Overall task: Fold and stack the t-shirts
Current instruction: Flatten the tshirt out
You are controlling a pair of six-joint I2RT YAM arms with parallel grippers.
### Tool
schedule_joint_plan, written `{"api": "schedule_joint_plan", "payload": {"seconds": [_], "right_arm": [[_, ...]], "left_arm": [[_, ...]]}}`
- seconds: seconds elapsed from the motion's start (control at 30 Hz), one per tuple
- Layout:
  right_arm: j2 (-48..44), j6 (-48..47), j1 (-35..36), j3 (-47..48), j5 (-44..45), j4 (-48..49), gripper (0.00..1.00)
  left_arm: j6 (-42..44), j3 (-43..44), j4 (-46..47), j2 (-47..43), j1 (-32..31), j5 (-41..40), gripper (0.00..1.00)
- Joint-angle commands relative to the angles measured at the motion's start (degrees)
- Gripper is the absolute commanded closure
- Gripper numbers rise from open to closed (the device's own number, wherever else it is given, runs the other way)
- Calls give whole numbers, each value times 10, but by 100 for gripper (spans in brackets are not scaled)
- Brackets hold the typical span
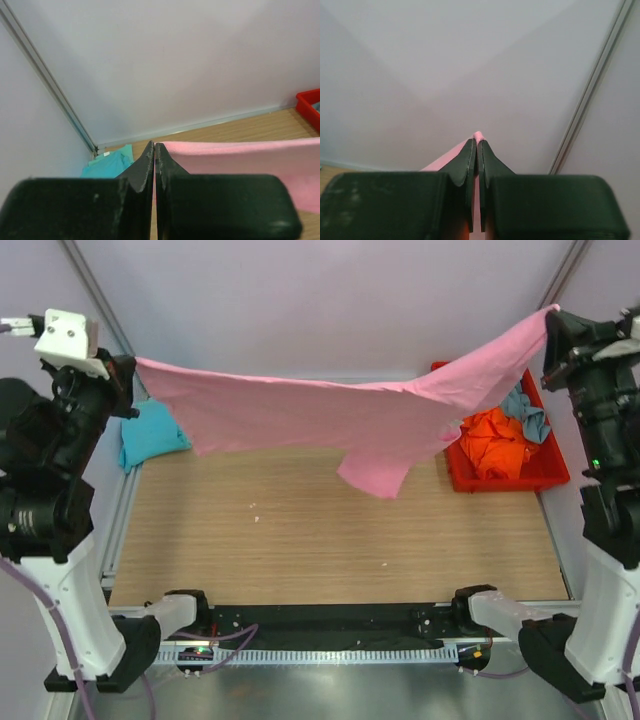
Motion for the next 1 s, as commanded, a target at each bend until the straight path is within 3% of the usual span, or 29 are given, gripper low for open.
{"api": "schedule_joint_plan", "payload": {"seconds": [0.0,0.33,0.5,0.73,0.97], "right_arm": [[-71,15,-7,-17,-9,14,99],[-77,27,-14,107,-9,-45,99],[-71,27,-16,108,-28,-40,99],[-41,17,-16,81,-30,-17,99],[8,-5,-16,-51,-31,72,99]], "left_arm": [[5,-2,2,-55,4,0,100],[32,54,-33,-104,4,-27,100],[41,38,-20,-107,4,-37,100],[52,-26,22,-65,4,-44,100],[59,-151,107,18,4,-44,100]]}}
